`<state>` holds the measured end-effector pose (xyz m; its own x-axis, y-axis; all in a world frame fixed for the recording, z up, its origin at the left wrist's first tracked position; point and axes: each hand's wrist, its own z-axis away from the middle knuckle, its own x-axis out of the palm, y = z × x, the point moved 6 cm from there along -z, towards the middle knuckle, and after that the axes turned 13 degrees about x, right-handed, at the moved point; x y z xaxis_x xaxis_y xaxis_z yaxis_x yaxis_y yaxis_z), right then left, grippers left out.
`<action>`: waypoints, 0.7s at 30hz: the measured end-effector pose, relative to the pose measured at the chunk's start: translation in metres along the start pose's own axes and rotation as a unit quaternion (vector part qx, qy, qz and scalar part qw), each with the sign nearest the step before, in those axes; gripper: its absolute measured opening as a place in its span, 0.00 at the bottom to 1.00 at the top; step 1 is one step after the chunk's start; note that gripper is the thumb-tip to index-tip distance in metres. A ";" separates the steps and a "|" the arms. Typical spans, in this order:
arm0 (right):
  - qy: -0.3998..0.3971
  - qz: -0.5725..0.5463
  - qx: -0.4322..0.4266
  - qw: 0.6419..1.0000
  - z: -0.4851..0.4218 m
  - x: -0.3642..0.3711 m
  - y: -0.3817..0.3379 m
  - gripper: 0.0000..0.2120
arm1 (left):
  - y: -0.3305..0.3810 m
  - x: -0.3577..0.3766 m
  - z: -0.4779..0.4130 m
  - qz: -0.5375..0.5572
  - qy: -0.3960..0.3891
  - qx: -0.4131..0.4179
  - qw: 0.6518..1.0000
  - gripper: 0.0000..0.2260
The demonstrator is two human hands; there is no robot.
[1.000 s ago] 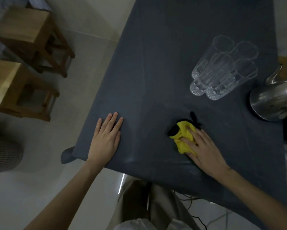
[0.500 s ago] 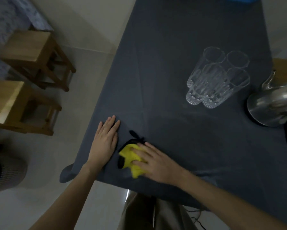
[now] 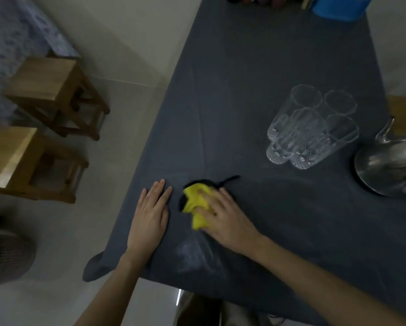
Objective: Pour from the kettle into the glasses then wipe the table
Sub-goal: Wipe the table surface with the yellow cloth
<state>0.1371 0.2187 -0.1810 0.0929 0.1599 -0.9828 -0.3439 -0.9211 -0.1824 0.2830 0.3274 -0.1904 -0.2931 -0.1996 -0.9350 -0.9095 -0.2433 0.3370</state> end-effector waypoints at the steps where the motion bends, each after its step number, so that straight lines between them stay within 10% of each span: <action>1: -0.007 -0.002 -0.062 0.998 -0.003 0.006 -0.019 0.18 | -0.002 0.001 0.001 0.002 0.001 0.001 1.000 0.22; 5: -0.028 0.017 -0.154 0.988 -0.008 0.014 -0.020 0.18 | -0.011 -0.003 0.004 0.011 0.025 -0.041 0.999 0.22; 14: 0.002 0.010 0.146 0.989 -0.049 -0.014 0.065 0.21 | -0.009 -0.007 0.002 -0.035 0.036 -0.084 0.995 0.21; 21: -0.010 -0.016 -0.146 0.989 -0.025 0.009 -0.014 0.17 | -0.012 -0.001 0.003 -0.039 0.018 -0.068 0.997 0.22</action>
<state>0.1664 0.2239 -0.1863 0.0791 0.1942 -0.9778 -0.0570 -0.9784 -0.1989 0.2931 0.3332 -0.1934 -0.2095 -0.2088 -0.9553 -0.8797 -0.3864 0.2773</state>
